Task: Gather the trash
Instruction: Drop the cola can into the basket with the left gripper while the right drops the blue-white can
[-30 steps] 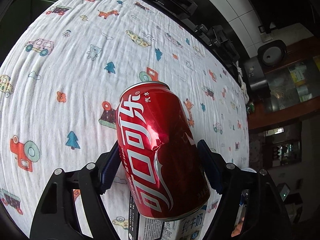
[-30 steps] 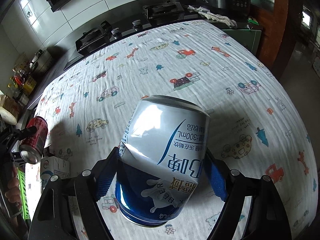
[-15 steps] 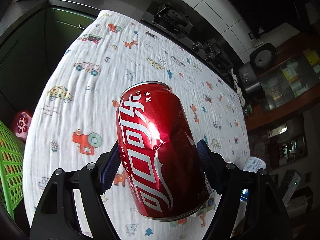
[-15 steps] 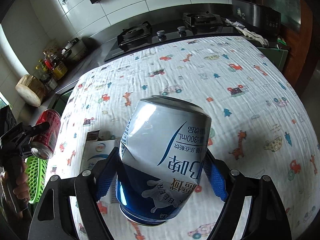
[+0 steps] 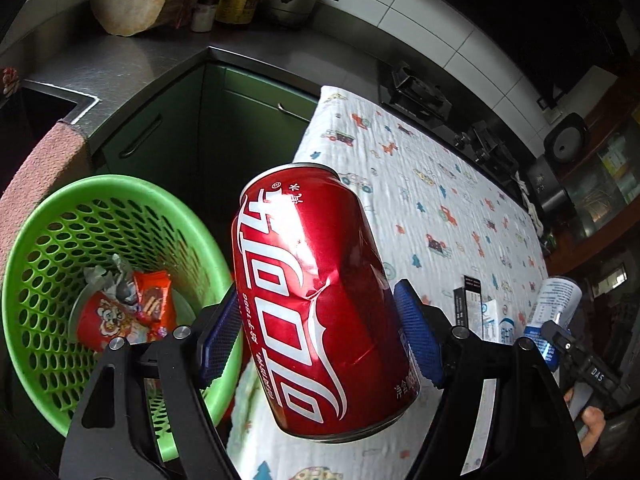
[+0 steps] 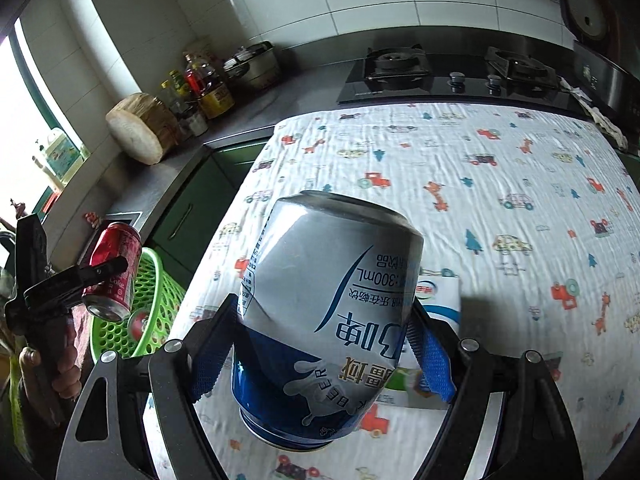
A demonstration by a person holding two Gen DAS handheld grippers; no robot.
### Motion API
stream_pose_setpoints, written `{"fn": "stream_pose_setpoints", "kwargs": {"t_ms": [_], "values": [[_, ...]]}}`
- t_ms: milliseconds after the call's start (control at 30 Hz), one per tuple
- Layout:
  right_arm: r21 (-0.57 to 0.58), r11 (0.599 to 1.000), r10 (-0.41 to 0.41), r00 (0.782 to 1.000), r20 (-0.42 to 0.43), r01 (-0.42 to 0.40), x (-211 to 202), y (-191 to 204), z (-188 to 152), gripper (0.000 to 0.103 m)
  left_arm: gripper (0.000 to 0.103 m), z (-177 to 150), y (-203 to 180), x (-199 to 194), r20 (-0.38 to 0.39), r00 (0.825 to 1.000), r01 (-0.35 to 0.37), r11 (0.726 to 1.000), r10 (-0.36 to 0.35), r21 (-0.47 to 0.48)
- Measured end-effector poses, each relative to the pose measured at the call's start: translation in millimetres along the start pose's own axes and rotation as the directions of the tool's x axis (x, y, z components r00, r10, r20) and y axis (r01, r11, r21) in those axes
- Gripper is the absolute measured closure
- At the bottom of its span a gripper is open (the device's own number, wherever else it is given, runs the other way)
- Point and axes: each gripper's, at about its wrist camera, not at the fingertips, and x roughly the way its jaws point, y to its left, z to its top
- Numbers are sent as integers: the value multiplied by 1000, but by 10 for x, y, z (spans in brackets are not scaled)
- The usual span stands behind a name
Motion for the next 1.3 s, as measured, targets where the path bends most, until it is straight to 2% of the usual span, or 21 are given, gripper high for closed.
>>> {"fn": "stream_pose_setpoints", "kwargs": {"t_ms": [67, 233, 367, 567, 900, 1300], "values": [[-20, 999, 30, 1000, -9, -30, 68, 201, 8, 25, 30, -34, 213, -105, 16, 999, -51, 999, 51, -7], [-79, 992, 92, 995, -30, -94, 228, 706, -7, 25, 30, -126, 784, -276, 27, 991, -128, 990, 130, -57], [-115, 983, 139, 989, -52, -145, 358, 1056, -10, 25, 30, -200, 1152, -292, 12, 981, -190, 978, 192, -90], [-160, 966, 189, 978, -91, -201, 599, 1517, -58, 25, 29, -327, 1475, -171, -37, 961, -278, 956, 275, -96], [-207, 945, 224, 961, -159, -255, 949, 2028, -143, 25, 28, -494, 1789, -18, -106, 956, -285, 949, 272, -134], [-249, 919, 262, 945, -198, -307, 1169, 2472, -179, 25, 28, -592, 1963, -122, -103, 967, -249, 949, 233, -191]]}}
